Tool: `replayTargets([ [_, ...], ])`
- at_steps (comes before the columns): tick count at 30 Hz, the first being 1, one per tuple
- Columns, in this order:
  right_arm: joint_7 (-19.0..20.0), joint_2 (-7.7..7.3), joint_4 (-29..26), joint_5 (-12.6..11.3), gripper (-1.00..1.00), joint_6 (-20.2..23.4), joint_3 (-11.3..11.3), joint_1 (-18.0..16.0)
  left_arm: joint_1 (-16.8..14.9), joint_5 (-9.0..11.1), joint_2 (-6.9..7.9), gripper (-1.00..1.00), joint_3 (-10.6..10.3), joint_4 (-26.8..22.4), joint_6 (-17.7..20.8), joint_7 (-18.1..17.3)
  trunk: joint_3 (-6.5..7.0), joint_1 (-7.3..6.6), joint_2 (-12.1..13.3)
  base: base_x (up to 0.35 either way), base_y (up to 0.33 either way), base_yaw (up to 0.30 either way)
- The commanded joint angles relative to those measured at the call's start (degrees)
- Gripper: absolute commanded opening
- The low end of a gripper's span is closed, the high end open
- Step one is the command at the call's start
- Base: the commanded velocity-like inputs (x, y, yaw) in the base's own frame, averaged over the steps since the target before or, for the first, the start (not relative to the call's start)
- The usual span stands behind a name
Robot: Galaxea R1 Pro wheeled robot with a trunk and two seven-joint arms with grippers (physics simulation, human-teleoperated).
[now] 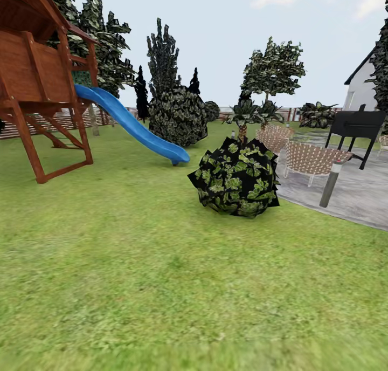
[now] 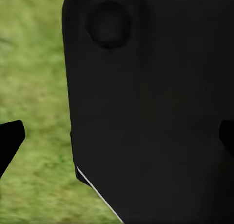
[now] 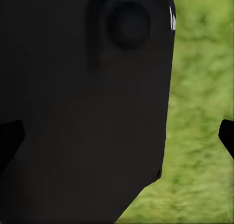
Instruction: Take the three Easter eggs out of the wicker basket on the lawn in the garden, then place them on the lawn next to a single tree (choose any tree) so that all three eggs are next to the same tree and none are left in the basket.
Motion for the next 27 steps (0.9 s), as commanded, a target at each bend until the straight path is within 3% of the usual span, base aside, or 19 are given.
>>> replayTargets([
  [1, 0.00, -0.33, -0.07, 0.06, 1.00, 0.05, 0.14, -0.34, 0.33, -0.09, 0.33, 1.00, 0.28, -0.09, 0.00, -0.09, -0.03, 0.00, -0.01, 0.000, 0.000, 0.000],
  [8, 0.15, -2.58, 0.30, 0.34, 1.00, 0.06, 0.13, -2.63, 2.62, -0.06, 2.58, 1.00, 0.26, -0.10, 0.00, -0.09, -0.03, 0.00, -0.01, 0.000, 0.000, 0.000],
  [11, 0.20, -3.38, 0.35, 0.18, 1.00, 0.07, 0.11, -3.45, 3.60, 0.01, 2.72, 1.00, 0.31, -0.09, 0.00, -0.20, -0.03, 0.00, -0.01, 0.002, 0.000, 0.079],
  [16, 0.01, -3.17, 0.35, 0.35, 1.00, 0.13, 0.15, -3.50, 5.00, -0.16, 2.72, 1.00, 0.11, -0.09, 0.00, -0.35, -0.03, 0.00, -0.01, 0.233, 0.055, 0.273],
  [27, -0.09, -3.16, 0.35, 0.52, 1.00, 0.18, 0.26, -3.52, 5.00, -0.18, 2.72, 1.00, 0.12, -0.09, 0.00, -0.35, -0.03, 0.00, -0.01, 0.276, 0.016, 0.295],
])
